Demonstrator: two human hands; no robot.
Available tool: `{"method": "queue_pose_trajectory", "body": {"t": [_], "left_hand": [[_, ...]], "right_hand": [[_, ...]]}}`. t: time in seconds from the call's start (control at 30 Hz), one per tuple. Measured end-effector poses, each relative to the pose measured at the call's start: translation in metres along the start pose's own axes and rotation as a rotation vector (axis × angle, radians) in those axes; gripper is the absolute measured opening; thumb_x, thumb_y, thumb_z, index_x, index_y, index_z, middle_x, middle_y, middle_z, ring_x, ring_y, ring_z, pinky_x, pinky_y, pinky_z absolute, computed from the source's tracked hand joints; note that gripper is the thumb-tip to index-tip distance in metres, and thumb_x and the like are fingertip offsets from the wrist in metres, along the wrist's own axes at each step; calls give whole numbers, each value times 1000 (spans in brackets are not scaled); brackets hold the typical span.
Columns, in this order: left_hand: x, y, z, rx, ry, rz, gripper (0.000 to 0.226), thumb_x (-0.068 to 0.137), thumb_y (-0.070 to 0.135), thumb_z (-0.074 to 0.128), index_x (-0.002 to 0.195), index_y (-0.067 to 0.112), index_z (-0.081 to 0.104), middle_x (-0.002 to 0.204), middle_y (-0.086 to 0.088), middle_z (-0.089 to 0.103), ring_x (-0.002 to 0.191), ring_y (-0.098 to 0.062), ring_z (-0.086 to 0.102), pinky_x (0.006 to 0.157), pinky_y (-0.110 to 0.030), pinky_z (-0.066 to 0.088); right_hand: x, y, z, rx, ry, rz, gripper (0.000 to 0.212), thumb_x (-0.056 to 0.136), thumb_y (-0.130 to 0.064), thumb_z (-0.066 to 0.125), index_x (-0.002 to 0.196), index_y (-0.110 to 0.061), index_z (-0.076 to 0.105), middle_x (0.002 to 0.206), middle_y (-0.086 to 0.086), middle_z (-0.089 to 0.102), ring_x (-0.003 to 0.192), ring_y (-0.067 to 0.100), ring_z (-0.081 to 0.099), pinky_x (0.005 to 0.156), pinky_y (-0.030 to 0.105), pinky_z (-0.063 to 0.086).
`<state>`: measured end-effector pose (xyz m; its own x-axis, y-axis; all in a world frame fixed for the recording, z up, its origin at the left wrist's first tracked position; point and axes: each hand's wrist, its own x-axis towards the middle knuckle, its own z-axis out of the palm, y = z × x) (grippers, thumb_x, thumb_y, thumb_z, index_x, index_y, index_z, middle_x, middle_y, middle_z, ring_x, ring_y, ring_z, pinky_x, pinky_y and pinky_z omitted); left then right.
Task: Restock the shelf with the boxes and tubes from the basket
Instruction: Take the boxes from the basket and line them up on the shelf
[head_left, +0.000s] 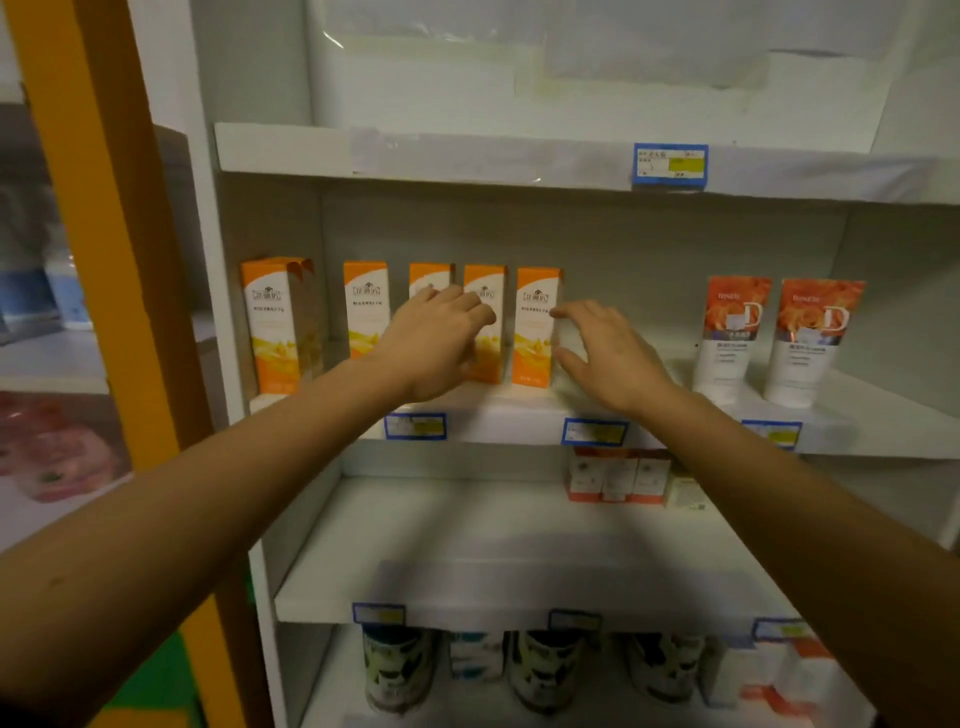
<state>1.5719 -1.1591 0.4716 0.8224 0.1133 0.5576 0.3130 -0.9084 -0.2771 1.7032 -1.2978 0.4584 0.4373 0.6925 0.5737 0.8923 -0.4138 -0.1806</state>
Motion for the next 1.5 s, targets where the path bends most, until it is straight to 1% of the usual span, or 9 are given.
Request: {"method": "queue_pose_trajectory", "body": {"t": [0.27, 0.37, 0.53, 0.7, 0.87, 0.93, 1.13, 1.27, 1.5], "left_hand": [[-107, 36, 62, -185, -1, -7, 34, 80, 21, 44, 105, 9, 64, 98, -13, 69, 91, -33, 64, 74, -35, 49], [-146, 50, 95, -215, -149, -7, 43, 79, 29, 36, 104, 10, 64, 98, -10, 70, 88, -31, 65, 74, -35, 50], [-199, 71, 152, -246, -328, -43, 40, 81, 25, 46, 114, 10, 60, 110, -11, 66, 101, -31, 60, 82, -37, 47], [-242, 84, 205, -244, -439, 9, 28, 68, 26, 47, 81, 11, 66, 73, -7, 69, 63, -27, 66, 49, -27, 49], [-289, 99, 268, -341, -615, -115, 35, 86, 22, 49, 119, 13, 55, 123, -8, 60, 113, -28, 54, 89, -34, 43], [-308, 104, 288, -355, -710, -152, 39, 89, 24, 47, 126, 16, 50, 130, -6, 55, 119, -25, 49, 96, -33, 40], [-368, 121, 349, -360, -979, -191, 39, 91, 26, 46, 128, 16, 50, 133, -5, 53, 123, -21, 47, 100, -34, 41], [-408, 138, 383, -401, -1111, -260, 37, 90, 25, 48, 125, 15, 52, 131, -7, 56, 121, -21, 51, 99, -35, 45], [-443, 155, 431, -417, -1297, -268, 37, 89, 20, 46, 124, 11, 51, 130, -10, 54, 121, -25, 50, 98, -39, 46]], "right_hand": [[-100, 4, 64, 100, 47, -133, 26, 88, -17, 54, 112, -16, 62, 112, 3, 64, 106, 21, 55, 84, 32, 48], [-139, 8, 95, 109, -49, -164, 28, 85, -22, 51, 109, -14, 65, 110, 3, 66, 103, 24, 59, 77, 27, 43], [-186, 18, 153, 162, -278, -87, 30, 93, -22, 49, 121, -18, 57, 127, -1, 58, 117, 18, 51, 89, 28, 43], [-228, 29, 213, 185, -439, -13, 31, 93, -22, 48, 123, -19, 56, 127, 0, 56, 118, 20, 49, 88, 29, 43], [-278, 41, 278, 239, -569, 46, 32, 92, -20, 50, 123, -16, 56, 127, 3, 57, 116, 21, 51, 92, 30, 41], [-297, 45, 303, 229, -673, 64, 31, 92, -21, 49, 123, -16, 55, 127, 3, 56, 115, 20, 50, 92, 29, 41], [-350, 45, 373, 281, -861, 157, 27, 93, -23, 47, 115, -12, 59, 120, 5, 59, 113, 23, 54, 85, 30, 43], [-378, 33, 413, 276, -976, 126, 33, 91, -26, 52, 121, -13, 57, 129, 5, 54, 126, 21, 44, 99, 33, 41], [-406, 13, 468, 174, -1193, 75, 44, 92, -32, 48, 130, -11, 46, 135, 8, 47, 124, 25, 40, 100, 36, 36]]}}
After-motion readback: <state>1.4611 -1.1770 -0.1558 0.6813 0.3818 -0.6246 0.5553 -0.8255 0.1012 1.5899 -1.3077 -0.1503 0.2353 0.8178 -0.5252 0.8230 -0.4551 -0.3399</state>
